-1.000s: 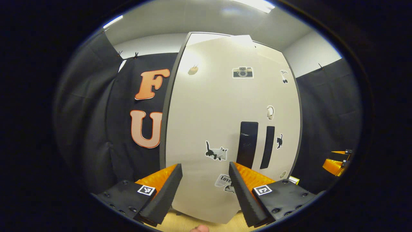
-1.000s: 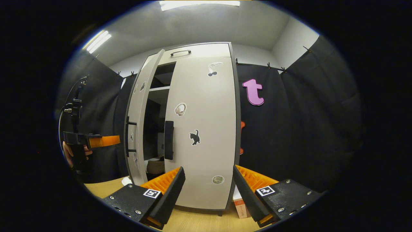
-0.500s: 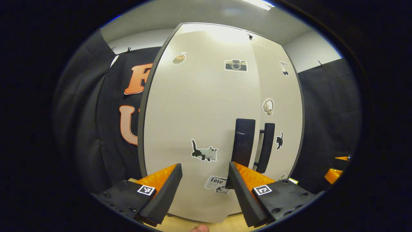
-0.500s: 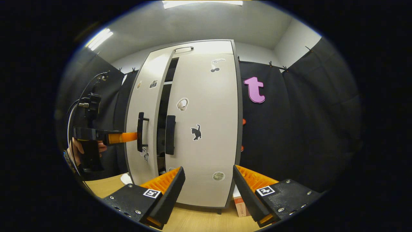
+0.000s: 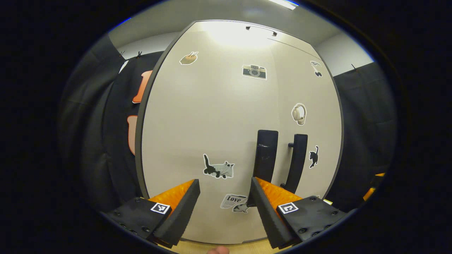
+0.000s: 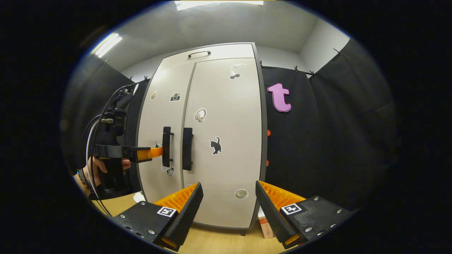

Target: Grab one shoe with the right hand and put it into the shoe cabinet, grab the other shoe with the left hand and put it into the shoe cabinet; then close the right door with the right hand and the left door with the left hand.

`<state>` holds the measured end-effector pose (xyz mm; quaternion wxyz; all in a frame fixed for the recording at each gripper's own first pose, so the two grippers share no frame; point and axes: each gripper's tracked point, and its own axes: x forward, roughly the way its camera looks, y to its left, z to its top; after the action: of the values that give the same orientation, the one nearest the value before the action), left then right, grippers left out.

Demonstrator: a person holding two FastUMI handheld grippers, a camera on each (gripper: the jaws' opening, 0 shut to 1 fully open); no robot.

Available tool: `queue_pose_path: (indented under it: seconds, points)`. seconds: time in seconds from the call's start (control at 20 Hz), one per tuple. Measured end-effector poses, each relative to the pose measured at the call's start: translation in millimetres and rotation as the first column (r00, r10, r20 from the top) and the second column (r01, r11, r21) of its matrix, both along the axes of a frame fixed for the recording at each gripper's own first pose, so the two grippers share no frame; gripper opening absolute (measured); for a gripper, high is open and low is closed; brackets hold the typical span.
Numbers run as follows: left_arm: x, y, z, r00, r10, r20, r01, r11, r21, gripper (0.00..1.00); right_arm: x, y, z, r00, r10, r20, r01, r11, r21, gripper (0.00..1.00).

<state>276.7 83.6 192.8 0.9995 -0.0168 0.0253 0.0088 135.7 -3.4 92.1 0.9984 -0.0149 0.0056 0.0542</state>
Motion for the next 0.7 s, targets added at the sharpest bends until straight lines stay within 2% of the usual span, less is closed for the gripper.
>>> queue_pose_path:
  seconds: [0.1,0.15,0.2,0.25,0.45,0.7]
  points:
    - [-0.3,0.4,0.7,1.000,-0.001,0.002,0.001,1.000,0.010,0.99,0.6,-1.1,1.9,1.000,-0.001,0.001,0.001,1.000,0.002,0.92]
    - [-1.2,-0.1,0.8,1.000,-0.003,0.002,0.003,1.000,0.009,0.95,1.4,-0.6,2.3,1.000,0.001,0.001,-0.001,1.000,0.004,0.92]
    - [2.0,-0.3,0.2,1.000,-0.005,0.003,0.005,1.000,0.008,0.99,0.7,-0.1,2.9,1.000,0.002,0.001,-0.002,1.000,0.007,0.92]
    - [1.4,-0.6,-0.2,1.000,-0.005,0.004,0.005,1.000,0.003,0.96,-0.1,0.1,3.7,1.000,0.003,0.000,-0.003,1.000,0.009,0.92]
    - [-8.7,1.8,4.9,1.000,0.003,0.022,-0.002,1.000,-0.003,0.96,0.0,4.4,4.0,1.000,0.008,-0.001,-0.008,1.000,0.006,0.92]
    - [-66.1,-2.4,14.7,0.998,-0.024,0.055,0.022,0.999,0.032,0.96,-6.0,12.9,2.2,1.000,0.010,-0.008,-0.010,1.000,0.007,0.92]
